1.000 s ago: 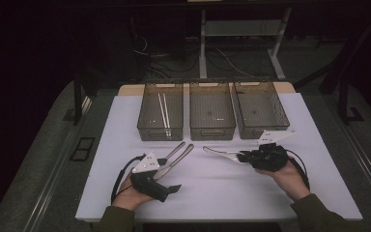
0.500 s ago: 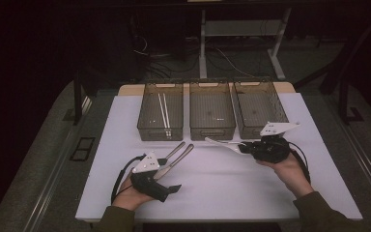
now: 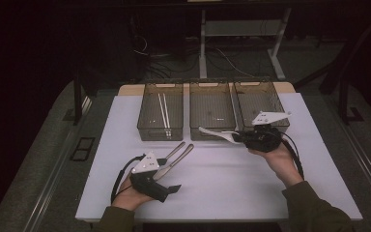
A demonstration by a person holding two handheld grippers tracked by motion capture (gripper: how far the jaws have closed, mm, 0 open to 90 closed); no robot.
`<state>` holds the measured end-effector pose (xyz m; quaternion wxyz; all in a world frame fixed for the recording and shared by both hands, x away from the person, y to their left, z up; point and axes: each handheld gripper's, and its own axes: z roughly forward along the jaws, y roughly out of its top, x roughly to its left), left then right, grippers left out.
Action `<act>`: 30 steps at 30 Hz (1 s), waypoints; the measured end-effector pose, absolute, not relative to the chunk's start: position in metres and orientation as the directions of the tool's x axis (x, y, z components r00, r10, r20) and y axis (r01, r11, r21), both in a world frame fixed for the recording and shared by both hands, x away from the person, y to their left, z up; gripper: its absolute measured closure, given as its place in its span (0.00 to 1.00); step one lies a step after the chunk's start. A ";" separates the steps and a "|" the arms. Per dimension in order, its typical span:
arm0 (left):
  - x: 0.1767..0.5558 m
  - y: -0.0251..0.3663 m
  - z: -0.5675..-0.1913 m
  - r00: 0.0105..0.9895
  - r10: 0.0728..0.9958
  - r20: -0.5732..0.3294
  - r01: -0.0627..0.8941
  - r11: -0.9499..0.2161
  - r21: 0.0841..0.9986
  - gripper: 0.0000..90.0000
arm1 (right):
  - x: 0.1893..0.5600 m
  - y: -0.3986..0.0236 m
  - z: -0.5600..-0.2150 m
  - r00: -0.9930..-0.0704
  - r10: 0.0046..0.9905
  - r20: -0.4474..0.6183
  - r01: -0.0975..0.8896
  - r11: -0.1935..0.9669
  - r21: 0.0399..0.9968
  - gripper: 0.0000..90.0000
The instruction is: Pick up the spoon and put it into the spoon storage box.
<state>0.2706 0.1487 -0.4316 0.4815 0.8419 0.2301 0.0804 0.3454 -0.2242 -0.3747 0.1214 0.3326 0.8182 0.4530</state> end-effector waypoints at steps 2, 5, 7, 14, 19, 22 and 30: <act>0.271 0.149 -0.432 0.881 0.465 -0.087 0.311 -0.429 0.848 0.00 | 0.349 -0.222 -0.374 -0.747 0.657 0.103 0.436 0.367 0.822 0.91; 0.270 0.149 -0.431 0.881 0.465 -0.087 0.310 -0.429 0.849 0.00 | 0.355 -0.218 -0.373 -0.742 0.663 0.095 0.434 0.368 0.822 0.91; 0.270 0.149 -0.431 0.881 0.465 -0.088 0.311 -0.428 0.849 0.00 | 0.360 -0.215 -0.371 -0.739 0.668 0.089 0.433 0.369 0.822 0.91; 0.270 0.148 -0.431 0.881 0.464 -0.088 0.308 -0.424 0.852 0.00 | 0.381 -0.205 -0.359 -0.721 0.691 0.054 0.432 0.387 0.815 0.91; 0.270 0.148 -0.430 0.881 0.464 -0.091 0.309 -0.421 0.853 0.00 | 0.399 -0.198 -0.355 -0.708 0.705 0.038 0.441 0.400 0.803 0.91; 0.269 0.148 -0.430 0.881 0.464 -0.090 0.309 -0.420 0.854 0.00 | 0.408 -0.194 -0.357 -0.698 0.715 0.033 0.456 0.408 0.791 0.91; 0.269 0.148 -0.430 0.881 0.464 -0.092 0.309 -0.416 0.855 0.00 | 0.427 -0.187 -0.370 -0.678 0.735 0.020 0.502 0.443 0.742 0.91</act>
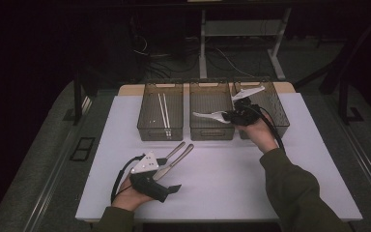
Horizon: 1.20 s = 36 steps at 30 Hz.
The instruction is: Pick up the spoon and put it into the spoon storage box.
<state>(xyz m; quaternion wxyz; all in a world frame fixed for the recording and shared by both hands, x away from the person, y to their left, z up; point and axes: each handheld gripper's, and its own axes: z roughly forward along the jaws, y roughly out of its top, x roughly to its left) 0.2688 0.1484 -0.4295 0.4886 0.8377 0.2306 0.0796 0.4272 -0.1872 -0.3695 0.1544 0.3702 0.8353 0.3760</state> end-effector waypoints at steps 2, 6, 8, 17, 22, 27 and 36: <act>0.269 0.148 -0.429 0.881 0.464 -0.092 0.309 -0.417 0.855 0.00 | 0.430 -0.186 -0.372 -0.675 0.738 0.015 0.512 0.454 0.730 0.91; 0.269 0.149 -0.429 0.881 0.464 -0.092 0.308 -0.415 0.856 0.00 | 0.433 -0.184 -0.378 -0.674 0.739 0.004 0.523 0.473 0.709 0.91; 0.269 0.149 -0.429 0.882 0.463 -0.090 0.307 -0.417 0.855 0.00 | 0.433 -0.183 -0.380 -0.672 0.740 0.008 0.531 0.475 0.702 0.91; 0.269 0.149 -0.429 0.881 0.464 -0.091 0.307 -0.417 0.855 0.00 | 0.435 -0.182 -0.383 -0.676 0.736 0.030 0.545 0.473 0.692 0.87; 0.269 0.149 -0.429 0.881 0.464 -0.092 0.308 -0.415 0.856 0.00 | 0.435 -0.184 -0.380 -0.667 0.745 0.034 0.540 0.451 0.710 0.82; 0.269 0.149 -0.429 0.881 0.463 -0.091 0.307 -0.416 0.856 0.00 | 0.433 -0.190 -0.375 -0.656 0.752 0.060 0.545 0.417 0.727 0.71; 0.268 0.149 -0.429 0.880 0.466 -0.092 0.309 -0.414 0.856 0.00 | 0.414 -0.210 -0.363 -0.659 0.732 0.173 0.557 0.320 0.767 0.53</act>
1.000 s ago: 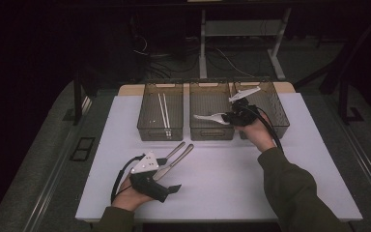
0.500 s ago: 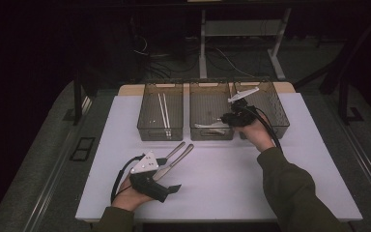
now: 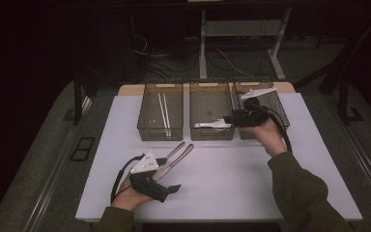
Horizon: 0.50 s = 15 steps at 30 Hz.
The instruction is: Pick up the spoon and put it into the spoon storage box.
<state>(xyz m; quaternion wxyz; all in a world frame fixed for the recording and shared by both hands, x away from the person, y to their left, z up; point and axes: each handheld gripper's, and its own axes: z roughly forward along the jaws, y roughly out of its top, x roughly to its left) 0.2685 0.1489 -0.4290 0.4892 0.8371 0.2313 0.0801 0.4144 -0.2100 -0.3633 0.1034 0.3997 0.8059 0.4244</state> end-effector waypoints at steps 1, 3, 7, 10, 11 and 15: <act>0.269 0.149 -0.429 0.880 0.465 -0.090 0.308 -0.417 0.855 0.00 | 0.411 -0.213 -0.363 -0.665 0.723 0.188 0.556 0.311 0.771 0.51; 0.269 0.149 -0.429 0.880 0.466 -0.090 0.308 -0.417 0.855 0.00 | 0.405 -0.219 -0.363 -0.673 0.712 0.203 0.551 0.299 0.779 0.48; 0.269 0.148 -0.429 0.881 0.466 -0.089 0.308 -0.421 0.853 0.00 | 0.391 -0.229 -0.364 -0.680 0.700 0.220 0.540 0.274 0.796 0.42; 0.269 0.148 -0.429 0.881 0.465 -0.088 0.307 -0.420 0.854 0.00 | 0.380 -0.236 -0.366 -0.690 0.690 0.217 0.524 0.269 0.808 0.40; 0.269 0.148 -0.429 0.881 0.465 -0.088 0.307 -0.420 0.854 0.00 | 0.376 -0.238 -0.367 -0.690 0.691 0.216 0.519 0.264 0.813 0.39; 0.269 0.148 -0.430 0.879 0.468 -0.088 0.308 -0.419 0.854 0.00 | 0.362 -0.245 -0.375 -0.695 0.683 0.225 0.511 0.249 0.823 0.37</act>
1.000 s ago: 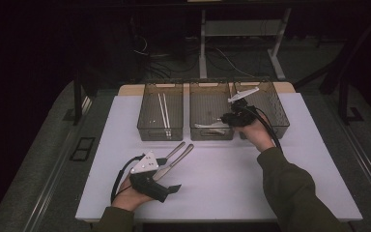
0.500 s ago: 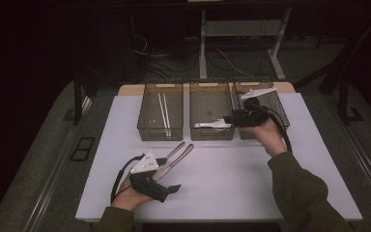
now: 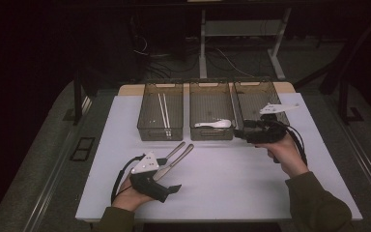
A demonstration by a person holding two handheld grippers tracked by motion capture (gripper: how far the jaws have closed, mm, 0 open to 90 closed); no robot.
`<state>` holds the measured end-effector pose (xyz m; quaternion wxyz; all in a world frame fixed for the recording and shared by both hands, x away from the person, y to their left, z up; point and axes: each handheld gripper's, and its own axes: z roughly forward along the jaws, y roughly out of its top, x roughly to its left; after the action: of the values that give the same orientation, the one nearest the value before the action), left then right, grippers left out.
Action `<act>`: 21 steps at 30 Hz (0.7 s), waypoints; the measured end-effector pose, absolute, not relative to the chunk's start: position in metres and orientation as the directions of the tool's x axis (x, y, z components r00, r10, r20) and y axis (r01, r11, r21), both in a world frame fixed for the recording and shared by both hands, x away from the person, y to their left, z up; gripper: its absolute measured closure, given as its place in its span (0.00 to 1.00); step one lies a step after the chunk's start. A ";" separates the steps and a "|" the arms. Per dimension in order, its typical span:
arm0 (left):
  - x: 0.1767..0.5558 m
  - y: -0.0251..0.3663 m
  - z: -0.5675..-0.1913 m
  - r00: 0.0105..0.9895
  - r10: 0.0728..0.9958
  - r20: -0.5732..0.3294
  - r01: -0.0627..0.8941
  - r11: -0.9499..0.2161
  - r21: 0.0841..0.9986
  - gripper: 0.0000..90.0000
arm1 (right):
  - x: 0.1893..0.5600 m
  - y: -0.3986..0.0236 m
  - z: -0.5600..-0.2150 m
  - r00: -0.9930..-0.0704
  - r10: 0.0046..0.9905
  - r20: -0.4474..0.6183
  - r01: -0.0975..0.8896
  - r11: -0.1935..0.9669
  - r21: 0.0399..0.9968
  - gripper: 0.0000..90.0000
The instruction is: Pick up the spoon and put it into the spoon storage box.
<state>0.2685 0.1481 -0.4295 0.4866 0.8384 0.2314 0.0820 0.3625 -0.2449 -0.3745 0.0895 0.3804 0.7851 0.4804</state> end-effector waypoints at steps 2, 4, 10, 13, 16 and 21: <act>0.268 0.148 -0.430 0.878 0.470 -0.089 0.310 -0.418 0.854 0.00 | 0.356 -0.247 -0.379 -0.692 0.684 0.230 0.517 0.247 0.820 0.36; 0.268 0.148 -0.429 0.878 0.471 -0.089 0.310 -0.418 0.854 0.00 | 0.348 -0.250 -0.385 -0.696 0.681 0.225 0.514 0.254 0.820 0.33; 0.268 0.149 -0.429 0.877 0.472 -0.087 0.311 -0.420 0.853 0.00 | 0.328 -0.257 -0.400 -0.701 0.676 0.227 0.516 0.261 0.816 0.30; 0.268 0.150 -0.429 0.876 0.475 -0.087 0.312 -0.418 0.853 0.00 | 0.318 -0.259 -0.405 -0.706 0.676 0.209 0.503 0.272 0.820 0.27; 0.268 0.150 -0.429 0.875 0.477 -0.088 0.314 -0.418 0.852 0.00 | 0.309 -0.261 -0.410 -0.708 0.676 0.203 0.500 0.278 0.820 0.24; 0.268 0.150 -0.429 0.874 0.478 -0.085 0.312 -0.419 0.853 0.00 | 0.295 -0.267 -0.420 -0.710 0.680 0.183 0.497 0.299 0.815 0.23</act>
<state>0.2680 0.1502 -0.4287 0.4849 0.8378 0.2358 0.0856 0.2950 -0.2671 -0.4199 0.0987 0.3679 0.7999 0.4638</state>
